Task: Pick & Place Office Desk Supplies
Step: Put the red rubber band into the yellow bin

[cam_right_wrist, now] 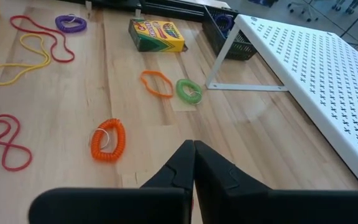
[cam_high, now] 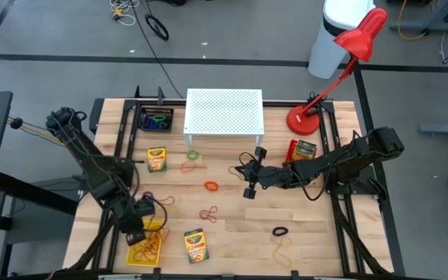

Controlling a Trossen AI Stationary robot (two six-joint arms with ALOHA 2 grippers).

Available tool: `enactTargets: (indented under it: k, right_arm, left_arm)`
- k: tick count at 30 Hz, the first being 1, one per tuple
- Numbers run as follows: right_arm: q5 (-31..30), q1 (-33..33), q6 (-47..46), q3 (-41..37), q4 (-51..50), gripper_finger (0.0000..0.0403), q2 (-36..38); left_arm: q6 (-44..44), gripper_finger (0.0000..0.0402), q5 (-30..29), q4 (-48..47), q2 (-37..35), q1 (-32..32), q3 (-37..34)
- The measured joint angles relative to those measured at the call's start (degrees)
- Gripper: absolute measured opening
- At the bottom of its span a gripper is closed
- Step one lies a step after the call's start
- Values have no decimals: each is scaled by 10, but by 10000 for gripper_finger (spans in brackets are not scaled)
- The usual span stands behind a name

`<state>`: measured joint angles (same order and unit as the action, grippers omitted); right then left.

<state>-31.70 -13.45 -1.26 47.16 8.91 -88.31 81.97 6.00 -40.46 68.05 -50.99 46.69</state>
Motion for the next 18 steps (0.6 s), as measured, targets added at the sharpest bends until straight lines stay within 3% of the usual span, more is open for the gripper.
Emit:
enactTargets:
  k: [3,8,18]
  right_arm:
    - [0,0,0,0,0,17,0]
    - [4,0,0,0,1,17,0]
    - [8,0,0,0,4,17,0]
  left_arm:
    - [-10,68,-10,25,8,13,0]
    - [-135,97,-47,34,56,19,30]
    - [-317,99,-62,-87,213,88,211]
